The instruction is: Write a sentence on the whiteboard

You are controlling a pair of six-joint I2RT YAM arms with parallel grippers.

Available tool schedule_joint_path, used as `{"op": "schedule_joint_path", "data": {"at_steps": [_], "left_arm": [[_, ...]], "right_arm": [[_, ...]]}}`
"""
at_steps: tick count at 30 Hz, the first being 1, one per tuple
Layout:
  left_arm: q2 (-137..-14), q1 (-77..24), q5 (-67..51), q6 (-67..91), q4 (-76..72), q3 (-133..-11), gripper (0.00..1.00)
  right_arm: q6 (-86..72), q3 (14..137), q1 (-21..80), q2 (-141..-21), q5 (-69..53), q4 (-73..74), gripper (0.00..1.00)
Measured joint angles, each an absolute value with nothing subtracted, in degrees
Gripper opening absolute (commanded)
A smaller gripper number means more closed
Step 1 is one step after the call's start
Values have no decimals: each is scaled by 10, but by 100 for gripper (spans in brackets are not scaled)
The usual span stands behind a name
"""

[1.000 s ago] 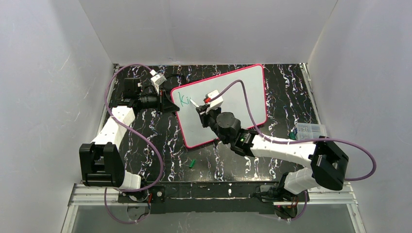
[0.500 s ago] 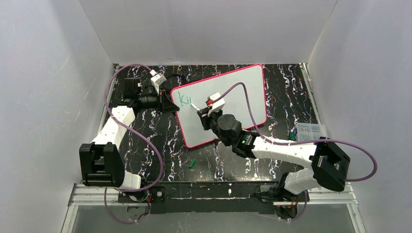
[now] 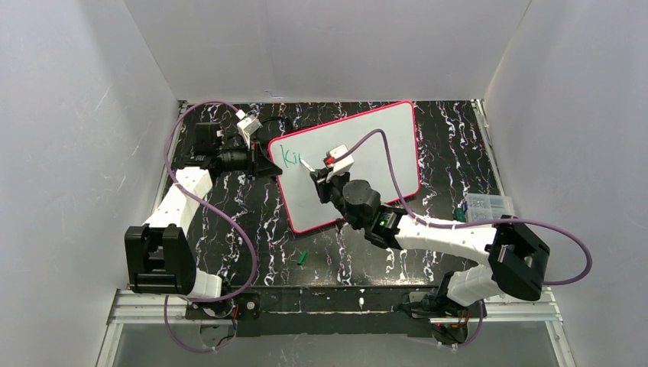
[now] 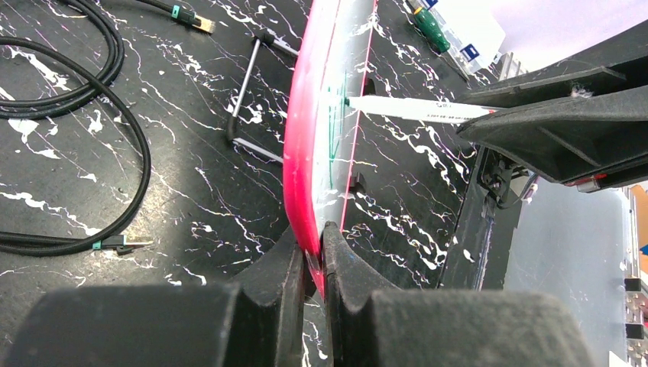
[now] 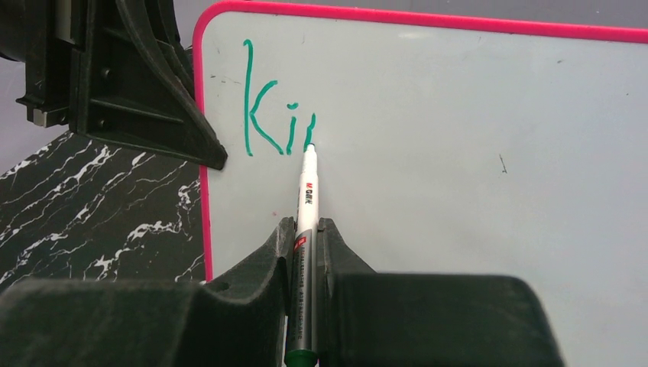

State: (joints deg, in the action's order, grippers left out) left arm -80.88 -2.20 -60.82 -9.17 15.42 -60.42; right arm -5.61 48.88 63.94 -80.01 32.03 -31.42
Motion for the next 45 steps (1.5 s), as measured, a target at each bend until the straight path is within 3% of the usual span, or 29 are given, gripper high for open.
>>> {"op": "schedule_joint_path", "data": {"at_steps": [45], "left_arm": [[-809,-22,-606,-92,155,-605,0]], "right_arm": [[-52,486,642,-806,363,-343,1]]}}
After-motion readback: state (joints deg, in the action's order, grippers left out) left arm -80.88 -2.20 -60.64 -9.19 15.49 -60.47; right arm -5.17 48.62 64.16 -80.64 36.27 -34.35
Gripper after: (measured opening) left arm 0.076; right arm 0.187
